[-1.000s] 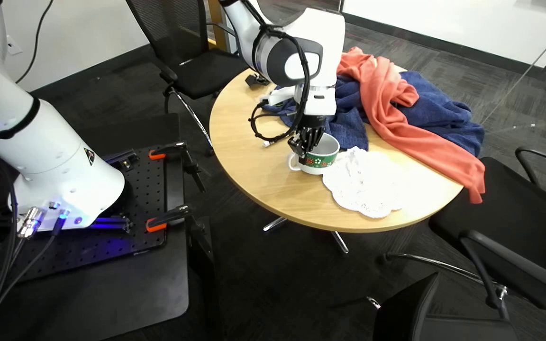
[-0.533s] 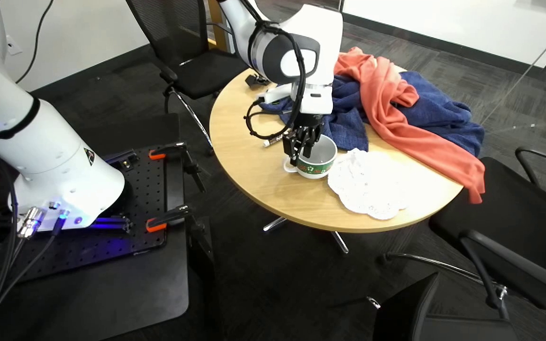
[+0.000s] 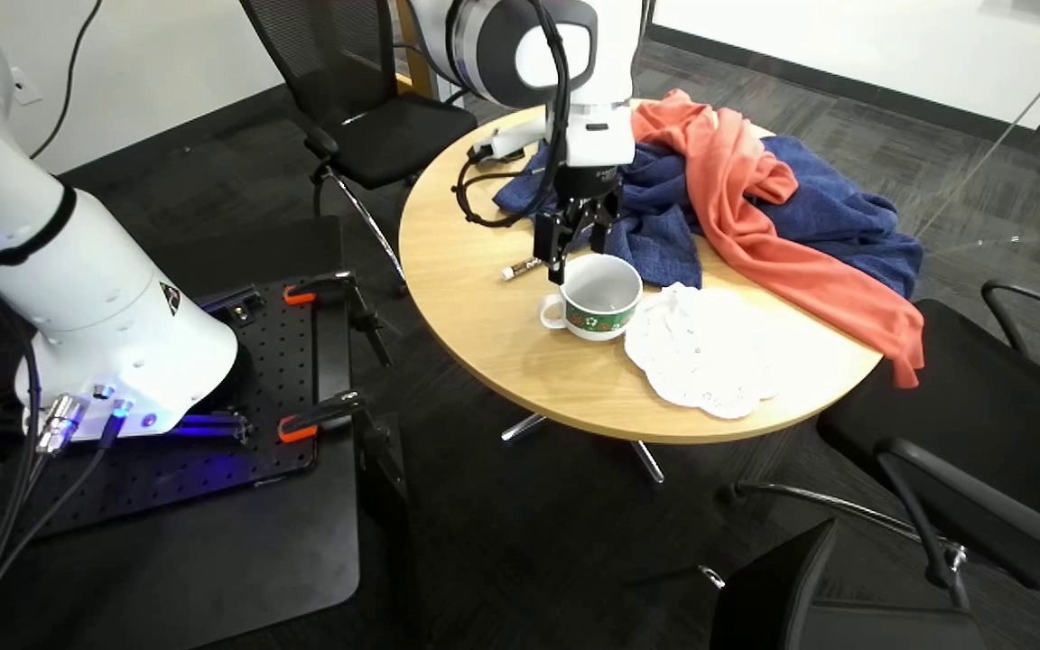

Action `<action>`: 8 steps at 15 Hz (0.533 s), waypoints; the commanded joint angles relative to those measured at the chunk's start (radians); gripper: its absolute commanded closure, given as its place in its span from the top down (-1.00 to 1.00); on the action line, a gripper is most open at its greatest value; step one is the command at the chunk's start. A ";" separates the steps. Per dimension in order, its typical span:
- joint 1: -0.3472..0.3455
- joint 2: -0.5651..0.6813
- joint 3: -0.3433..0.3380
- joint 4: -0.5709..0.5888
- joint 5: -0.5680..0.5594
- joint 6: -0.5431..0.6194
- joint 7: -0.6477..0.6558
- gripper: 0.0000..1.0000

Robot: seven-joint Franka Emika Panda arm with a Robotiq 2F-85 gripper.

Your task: Put the cup on the right side of the marker

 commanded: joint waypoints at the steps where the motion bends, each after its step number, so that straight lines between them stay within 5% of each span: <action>1: -0.004 -0.137 0.003 -0.089 -0.059 0.008 0.026 1.00; 8: -0.049 -0.177 0.060 -0.095 -0.076 -0.003 0.007 1.00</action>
